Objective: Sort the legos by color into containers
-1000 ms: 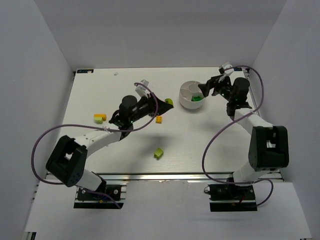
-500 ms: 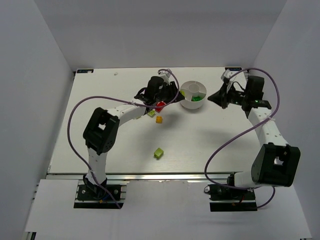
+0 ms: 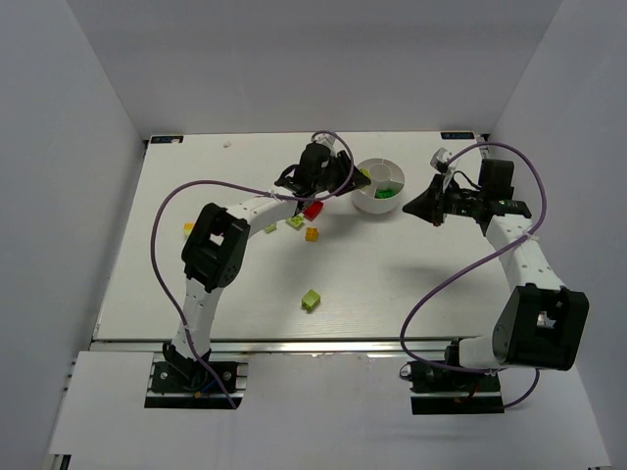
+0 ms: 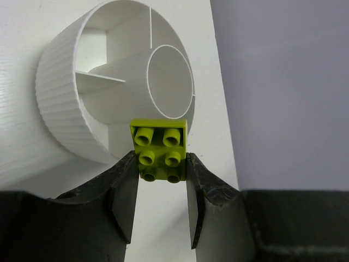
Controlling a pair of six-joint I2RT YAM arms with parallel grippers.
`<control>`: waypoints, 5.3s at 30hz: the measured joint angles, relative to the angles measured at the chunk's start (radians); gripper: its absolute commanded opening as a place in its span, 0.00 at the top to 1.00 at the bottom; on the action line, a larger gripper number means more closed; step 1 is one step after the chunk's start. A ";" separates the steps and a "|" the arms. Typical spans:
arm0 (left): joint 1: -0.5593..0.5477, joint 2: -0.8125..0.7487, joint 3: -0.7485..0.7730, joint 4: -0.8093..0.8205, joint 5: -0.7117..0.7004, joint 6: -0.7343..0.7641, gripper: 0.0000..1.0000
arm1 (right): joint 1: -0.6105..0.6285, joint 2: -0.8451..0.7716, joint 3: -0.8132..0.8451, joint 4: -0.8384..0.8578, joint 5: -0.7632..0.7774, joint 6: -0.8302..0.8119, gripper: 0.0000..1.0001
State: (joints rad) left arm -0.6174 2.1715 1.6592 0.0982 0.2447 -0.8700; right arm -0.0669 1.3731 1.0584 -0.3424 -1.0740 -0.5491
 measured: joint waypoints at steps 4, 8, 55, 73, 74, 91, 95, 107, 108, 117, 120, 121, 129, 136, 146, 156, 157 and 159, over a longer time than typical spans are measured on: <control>0.000 0.015 0.018 0.003 -0.002 -0.077 0.67 | -0.005 0.000 -0.020 0.002 -0.003 0.011 1.00; 0.000 0.043 0.053 -0.023 -0.011 -0.125 0.63 | -0.014 0.000 -0.033 0.002 -0.006 0.020 1.00; -0.010 -0.437 -0.308 -0.198 -0.183 0.035 0.90 | 0.091 0.033 0.008 -0.137 -0.001 -0.114 0.61; 0.246 -1.379 -1.016 -0.605 -0.508 -0.034 0.18 | 0.792 0.335 0.195 -0.142 0.599 0.214 0.11; 0.248 -1.381 -1.015 -0.618 -0.517 -0.035 0.28 | 0.823 0.332 0.189 -0.134 0.596 0.216 0.11; 0.249 -1.448 -1.007 -0.695 -0.551 -0.021 0.16 | 0.891 0.205 -0.057 -0.218 0.369 -1.007 0.15; 0.249 -1.461 -1.029 -0.680 -0.517 -0.021 0.15 | 0.891 0.368 0.131 -0.296 0.383 -1.086 0.18; 0.250 -1.407 -1.048 -0.591 -0.486 -0.013 0.15 | 0.908 0.527 0.223 -0.477 0.367 -1.085 0.27; 0.250 -1.408 -1.049 -0.586 -0.486 -0.014 0.15 | 0.911 0.533 0.223 -0.467 0.367 -1.073 0.28; 0.250 -1.441 -1.065 -0.565 -0.483 -0.018 0.15 | 0.920 0.551 0.223 -0.405 0.367 -0.996 0.36; 0.250 -1.444 -1.065 -0.560 -0.483 -0.019 0.15 | 0.920 0.551 0.223 -0.386 0.369 -0.980 0.40; 0.250 -1.444 -1.065 -0.560 -0.483 -0.020 0.15 | 0.920 0.552 0.223 -0.383 0.369 -0.976 0.41; 0.250 -1.447 -1.069 -0.539 -0.470 -0.022 0.15 | 0.920 0.565 0.223 -0.369 0.380 -0.967 0.47; 0.250 -1.459 -1.081 -0.530 -0.457 -0.028 0.17 | 0.920 0.566 0.222 -0.364 0.391 -0.963 0.83; 0.251 -1.511 -1.250 -0.216 -0.195 -0.078 0.20 | 0.833 0.444 0.221 -0.352 0.328 -0.755 1.00; 0.243 -1.172 -1.299 0.359 0.143 -0.246 0.19 | 0.626 0.127 0.097 -0.191 0.278 -0.303 1.00; 0.238 -1.135 -1.288 0.382 0.161 -0.248 0.19 | 0.626 0.111 0.079 -0.174 0.279 -0.256 1.00; 0.214 -1.046 -1.246 0.426 0.195 -0.255 0.20 | 0.627 0.089 0.057 -0.142 0.282 -0.179 1.00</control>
State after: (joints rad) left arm -0.4038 1.1259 0.4129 0.5247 0.4393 -1.1248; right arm 0.5602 1.4616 1.1152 -0.4839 -0.7918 -0.7284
